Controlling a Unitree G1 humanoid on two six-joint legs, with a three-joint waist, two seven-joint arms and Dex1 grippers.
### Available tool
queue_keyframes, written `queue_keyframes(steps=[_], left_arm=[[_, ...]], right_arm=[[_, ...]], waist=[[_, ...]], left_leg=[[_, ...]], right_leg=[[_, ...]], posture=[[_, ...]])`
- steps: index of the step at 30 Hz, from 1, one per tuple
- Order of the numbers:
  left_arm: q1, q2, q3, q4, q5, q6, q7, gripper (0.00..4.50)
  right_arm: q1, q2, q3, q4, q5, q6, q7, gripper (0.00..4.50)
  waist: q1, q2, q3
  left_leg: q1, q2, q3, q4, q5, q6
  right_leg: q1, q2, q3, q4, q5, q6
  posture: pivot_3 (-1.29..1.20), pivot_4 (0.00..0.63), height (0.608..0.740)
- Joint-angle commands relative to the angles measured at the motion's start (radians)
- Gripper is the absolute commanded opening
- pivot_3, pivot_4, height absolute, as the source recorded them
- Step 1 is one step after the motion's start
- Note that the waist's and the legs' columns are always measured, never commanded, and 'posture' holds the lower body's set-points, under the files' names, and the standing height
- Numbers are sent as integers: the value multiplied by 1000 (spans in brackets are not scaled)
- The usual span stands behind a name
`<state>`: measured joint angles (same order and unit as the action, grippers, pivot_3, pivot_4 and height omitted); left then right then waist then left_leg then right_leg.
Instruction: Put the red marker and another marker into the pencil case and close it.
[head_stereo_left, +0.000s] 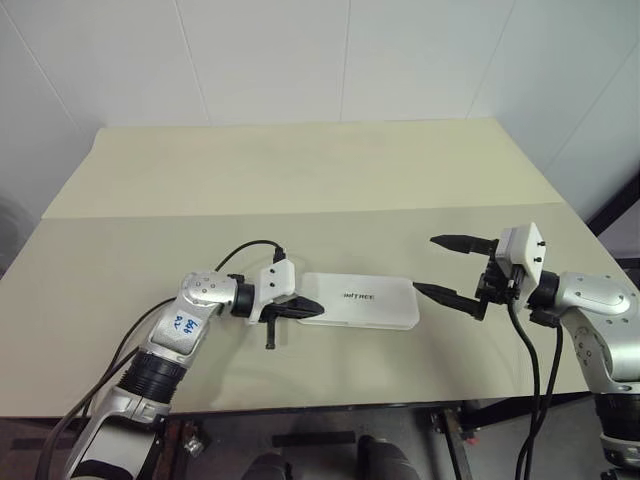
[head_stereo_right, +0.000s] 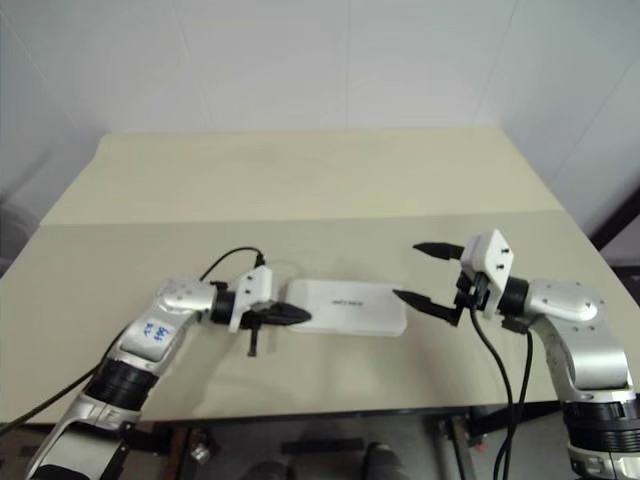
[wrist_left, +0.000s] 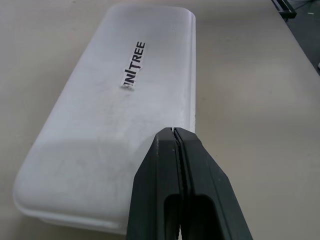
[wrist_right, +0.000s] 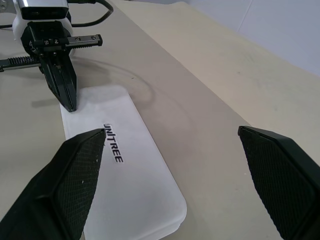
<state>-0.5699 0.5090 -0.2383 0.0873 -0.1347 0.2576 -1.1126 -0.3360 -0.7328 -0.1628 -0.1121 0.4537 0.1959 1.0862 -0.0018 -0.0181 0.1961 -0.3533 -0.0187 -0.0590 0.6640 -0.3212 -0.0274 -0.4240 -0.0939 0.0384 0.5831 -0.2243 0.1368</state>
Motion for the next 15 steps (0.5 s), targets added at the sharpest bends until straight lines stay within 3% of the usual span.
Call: queue_keyframes(steps=[1,8,11,13,15], left_arm=[[12,-23,36,-25,-70,78,10,13],[43,4,231,-90,-261,101,-10,13],[85,34,353,-148,-422,72,-122,13],[79,35,417,-151,-461,106,-56,13],[103,96,480,-141,-451,120,-26,406]], right_arm=[[-19,9,-4,-7,12,-18,-2,4500],[-53,8,7,54,2,-42,32,4500],[-65,2,9,76,0,-51,44,4500],[-72,-7,5,103,-2,-63,62,4500],[-76,-12,8,114,-8,-69,70,4500]], waist=[[0,0,0],[-5,0,0],[-10,0,0],[-9,0,0],[-6,0,0]], left_leg=[[0,0,0,0,0,0],[-2,1,0,-1,0,0],[-2,1,0,-1,0,0],[-2,1,0,-2,0,0],[-2,1,0,-1,0,0]], right_leg=[[0,0,0,0,0,0],[-3,0,0,0,0,0],[-3,0,0,0,0,-1],[-3,0,0,-1,-1,-1],[-3,0,0,-1,0,-1]], posture=[[0,150,740],[0,150,740],[0,150,740],[0,150,740],[0,150,740]])
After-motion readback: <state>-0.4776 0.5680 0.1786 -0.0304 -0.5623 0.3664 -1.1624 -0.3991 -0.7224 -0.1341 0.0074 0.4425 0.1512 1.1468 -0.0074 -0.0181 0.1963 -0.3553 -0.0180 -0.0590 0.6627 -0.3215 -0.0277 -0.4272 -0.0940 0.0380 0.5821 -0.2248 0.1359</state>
